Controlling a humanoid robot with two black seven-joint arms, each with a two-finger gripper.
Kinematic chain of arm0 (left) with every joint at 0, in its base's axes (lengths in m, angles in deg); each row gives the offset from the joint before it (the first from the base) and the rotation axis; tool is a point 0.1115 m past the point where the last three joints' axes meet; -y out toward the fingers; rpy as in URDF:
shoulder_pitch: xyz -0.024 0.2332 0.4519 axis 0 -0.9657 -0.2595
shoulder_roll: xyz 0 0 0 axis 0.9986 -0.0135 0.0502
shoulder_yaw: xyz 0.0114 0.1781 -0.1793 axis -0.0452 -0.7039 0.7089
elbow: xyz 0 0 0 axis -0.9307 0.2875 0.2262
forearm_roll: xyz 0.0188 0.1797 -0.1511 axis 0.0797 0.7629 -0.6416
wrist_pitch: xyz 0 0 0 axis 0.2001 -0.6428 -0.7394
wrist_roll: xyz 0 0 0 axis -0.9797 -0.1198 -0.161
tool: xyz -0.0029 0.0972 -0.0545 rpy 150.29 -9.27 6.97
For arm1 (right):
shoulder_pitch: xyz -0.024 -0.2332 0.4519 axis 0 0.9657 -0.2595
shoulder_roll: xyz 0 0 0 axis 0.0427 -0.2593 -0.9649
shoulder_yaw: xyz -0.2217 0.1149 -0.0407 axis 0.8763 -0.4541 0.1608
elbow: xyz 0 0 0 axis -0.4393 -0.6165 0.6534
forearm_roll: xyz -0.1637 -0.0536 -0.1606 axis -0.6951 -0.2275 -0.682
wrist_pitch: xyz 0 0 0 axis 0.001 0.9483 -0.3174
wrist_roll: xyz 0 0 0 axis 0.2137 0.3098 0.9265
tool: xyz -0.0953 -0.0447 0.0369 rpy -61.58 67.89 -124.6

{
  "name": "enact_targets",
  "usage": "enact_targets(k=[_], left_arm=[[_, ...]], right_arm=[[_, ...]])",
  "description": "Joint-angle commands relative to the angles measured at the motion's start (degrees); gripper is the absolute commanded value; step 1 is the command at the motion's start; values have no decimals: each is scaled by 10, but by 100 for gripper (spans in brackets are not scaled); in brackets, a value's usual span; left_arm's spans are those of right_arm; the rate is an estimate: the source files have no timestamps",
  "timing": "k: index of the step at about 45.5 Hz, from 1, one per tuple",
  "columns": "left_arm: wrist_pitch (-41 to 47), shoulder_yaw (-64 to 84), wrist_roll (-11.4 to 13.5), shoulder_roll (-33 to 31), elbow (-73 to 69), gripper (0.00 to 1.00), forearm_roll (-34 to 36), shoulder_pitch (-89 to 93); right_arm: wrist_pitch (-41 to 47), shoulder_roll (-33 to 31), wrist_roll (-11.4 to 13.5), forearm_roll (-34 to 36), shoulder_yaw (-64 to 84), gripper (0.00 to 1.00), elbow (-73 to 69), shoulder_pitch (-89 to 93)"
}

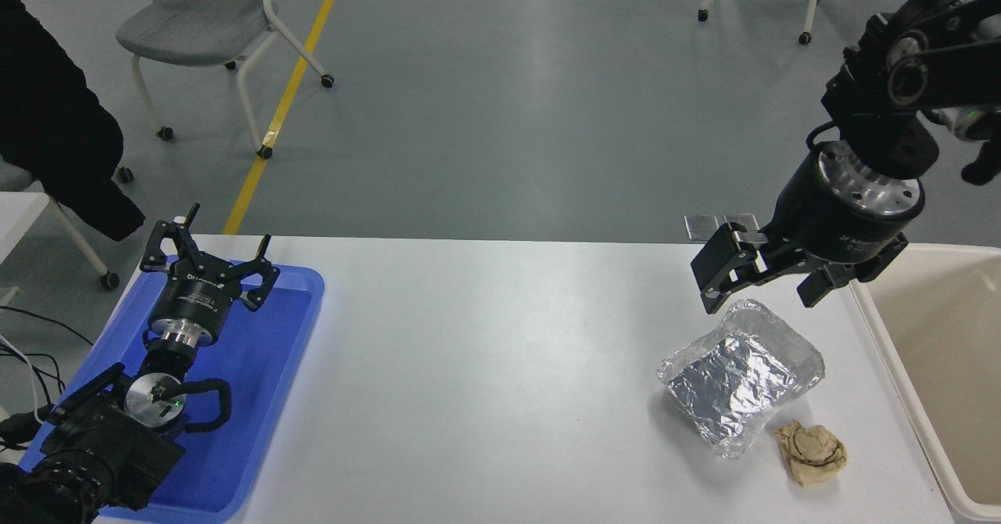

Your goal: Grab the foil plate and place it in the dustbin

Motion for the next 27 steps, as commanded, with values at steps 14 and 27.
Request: enact_targets(k=[14,27], left_arm=[[0,0,1,-1,0,100,0,-1],[0,0,0,-1,0,100,0,-1]], right_arm=[[0,3,1,-10,-1,100,12,19],[0,-19,-1,-74,0,100,28,66]])
